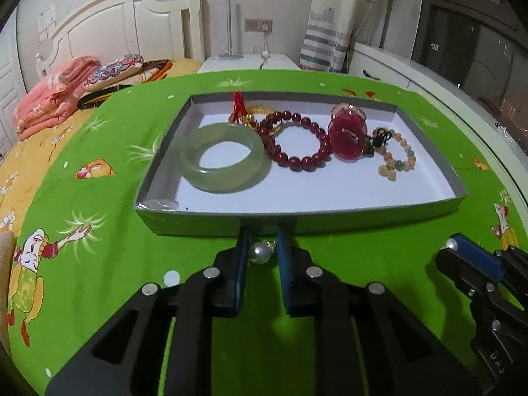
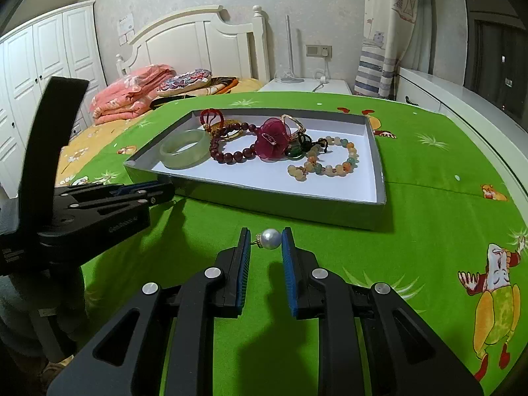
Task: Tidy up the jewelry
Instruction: 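Close the left gripper on the second white pearl beside the tray, then carry both pearls in the left and right grippers over the tray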
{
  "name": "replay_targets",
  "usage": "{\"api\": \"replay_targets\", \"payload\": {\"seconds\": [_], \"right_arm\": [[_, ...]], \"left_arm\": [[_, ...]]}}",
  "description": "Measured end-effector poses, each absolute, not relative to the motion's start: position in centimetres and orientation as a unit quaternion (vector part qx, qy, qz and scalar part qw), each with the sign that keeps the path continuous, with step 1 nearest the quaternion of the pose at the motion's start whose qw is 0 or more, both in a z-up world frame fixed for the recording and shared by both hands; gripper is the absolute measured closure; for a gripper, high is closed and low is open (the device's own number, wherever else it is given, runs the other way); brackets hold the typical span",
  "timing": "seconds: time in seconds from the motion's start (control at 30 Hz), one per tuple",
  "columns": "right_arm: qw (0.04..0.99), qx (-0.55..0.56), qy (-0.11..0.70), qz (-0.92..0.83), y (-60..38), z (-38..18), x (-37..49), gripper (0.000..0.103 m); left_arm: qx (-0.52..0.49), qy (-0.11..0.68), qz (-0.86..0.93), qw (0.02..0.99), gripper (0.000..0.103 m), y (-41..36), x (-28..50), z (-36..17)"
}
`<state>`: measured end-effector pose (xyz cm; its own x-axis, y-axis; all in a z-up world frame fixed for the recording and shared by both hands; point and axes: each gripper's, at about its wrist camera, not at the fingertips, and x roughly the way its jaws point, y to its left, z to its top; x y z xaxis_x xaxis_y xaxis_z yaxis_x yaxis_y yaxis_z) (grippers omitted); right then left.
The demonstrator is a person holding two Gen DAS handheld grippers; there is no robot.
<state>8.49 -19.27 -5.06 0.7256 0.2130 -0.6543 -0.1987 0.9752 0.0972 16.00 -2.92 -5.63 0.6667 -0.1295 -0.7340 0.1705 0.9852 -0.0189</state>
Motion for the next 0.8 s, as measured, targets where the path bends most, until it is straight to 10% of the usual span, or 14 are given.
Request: {"api": "replay_targets", "payload": {"seconds": [0.8], "right_arm": [[0.959,-0.03,0.26,0.108,-16.4,-3.3,3.8,0.083]], "left_arm": [[0.011,0.249,-0.038,0.968,0.086,0.7,6.6,-3.0]]}}
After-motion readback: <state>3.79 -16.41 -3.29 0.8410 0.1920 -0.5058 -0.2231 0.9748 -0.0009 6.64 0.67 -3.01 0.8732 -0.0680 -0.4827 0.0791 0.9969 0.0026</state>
